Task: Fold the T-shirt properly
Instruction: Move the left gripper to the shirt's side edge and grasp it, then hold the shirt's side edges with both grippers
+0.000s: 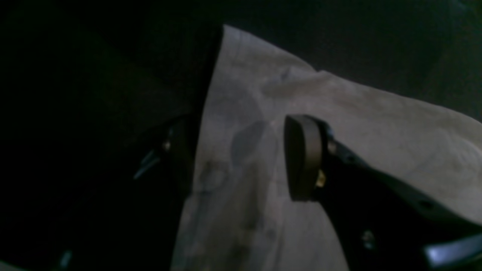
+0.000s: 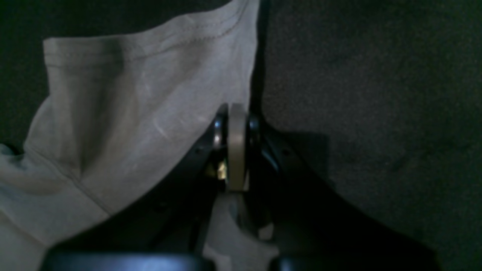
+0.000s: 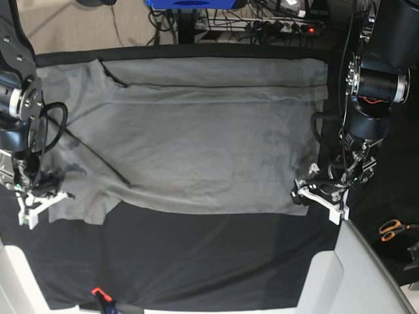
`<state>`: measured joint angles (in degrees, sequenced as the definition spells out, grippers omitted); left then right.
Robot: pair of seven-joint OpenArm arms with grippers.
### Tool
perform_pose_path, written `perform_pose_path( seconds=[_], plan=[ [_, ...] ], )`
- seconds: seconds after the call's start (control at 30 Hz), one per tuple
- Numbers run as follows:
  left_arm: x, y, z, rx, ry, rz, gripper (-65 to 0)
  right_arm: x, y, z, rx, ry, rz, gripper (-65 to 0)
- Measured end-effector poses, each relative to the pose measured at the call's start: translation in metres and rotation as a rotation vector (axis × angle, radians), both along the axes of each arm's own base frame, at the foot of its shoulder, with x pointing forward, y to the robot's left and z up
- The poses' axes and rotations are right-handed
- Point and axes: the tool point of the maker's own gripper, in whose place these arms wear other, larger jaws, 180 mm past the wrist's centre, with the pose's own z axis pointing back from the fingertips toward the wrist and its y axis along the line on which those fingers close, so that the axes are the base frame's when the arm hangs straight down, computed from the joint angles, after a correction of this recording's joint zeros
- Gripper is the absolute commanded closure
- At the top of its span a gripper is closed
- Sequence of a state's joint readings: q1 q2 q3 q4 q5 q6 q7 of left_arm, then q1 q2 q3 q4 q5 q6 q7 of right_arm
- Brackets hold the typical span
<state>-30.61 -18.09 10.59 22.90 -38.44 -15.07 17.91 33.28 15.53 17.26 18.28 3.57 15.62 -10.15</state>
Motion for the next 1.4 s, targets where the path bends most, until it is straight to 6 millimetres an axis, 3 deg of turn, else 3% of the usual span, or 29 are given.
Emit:
perform_pose_path(
  seconds=[0.07,0.13,0.17,0.53,0.77,0.97,1.1,1.13,1.23,1.3,1.4],
  plan=[
    [-0.003,0.000,-0.003,0.002,0.007,0.000,-18.6,0.000,0.000,0.000,0.000,-0.001,-0.001,-0.2],
    [-0.007,0.000,-0.006,-0.005,0.010,0.007,-1.0,0.000,0.000,0.000,0.000,-0.001,-0.001,-0.2],
    [-0.008,0.001,-0.006,-0.007,0.007,0.011,0.0,0.000,0.000,0.000,0.000,-0.001,-0.001,-0.2],
    [-0.015,0.006,-0.009,-0.013,0.016,0.009,0.0,0.000,0.000,0.000,0.000,-0.002,-0.001,-0.2],
    [-0.040,0.003,-0.006,0.023,0.086,-0.093,0.0,0.001,0.000,0.001,0.000,-0.005,-0.001,-0.2],
    [-0.056,0.022,-0.002,0.013,0.103,0.024,0.0,0.002,0.002,0.001,0.004,-0.008,-0.002,-0.2],
    [-0.063,0.025,-0.001,0.010,0.162,0.014,0.0,0.002,0.002,0.001,0.005,-0.008,-0.001,-0.2],
    [-0.063,0.024,0.001,0.012,0.169,0.008,-2.3,0.002,0.002,0.001,0.005,-0.008,-0.001,-0.2],
    [-0.057,0.022,0.010,0.034,0.150,-0.004,-30.6,0.001,0.002,0.000,0.005,-0.006,-0.001,-0.2],
    [-0.050,0.020,0.019,0.036,0.119,-0.012,-43.1,0.002,0.006,0.000,0.009,-0.009,0.001,-0.2],
    [-0.040,0.014,0.031,0.033,0.087,-0.032,-51.8,0.002,0.012,-0.002,0.018,-0.008,0.007,-0.2]
  ],
)
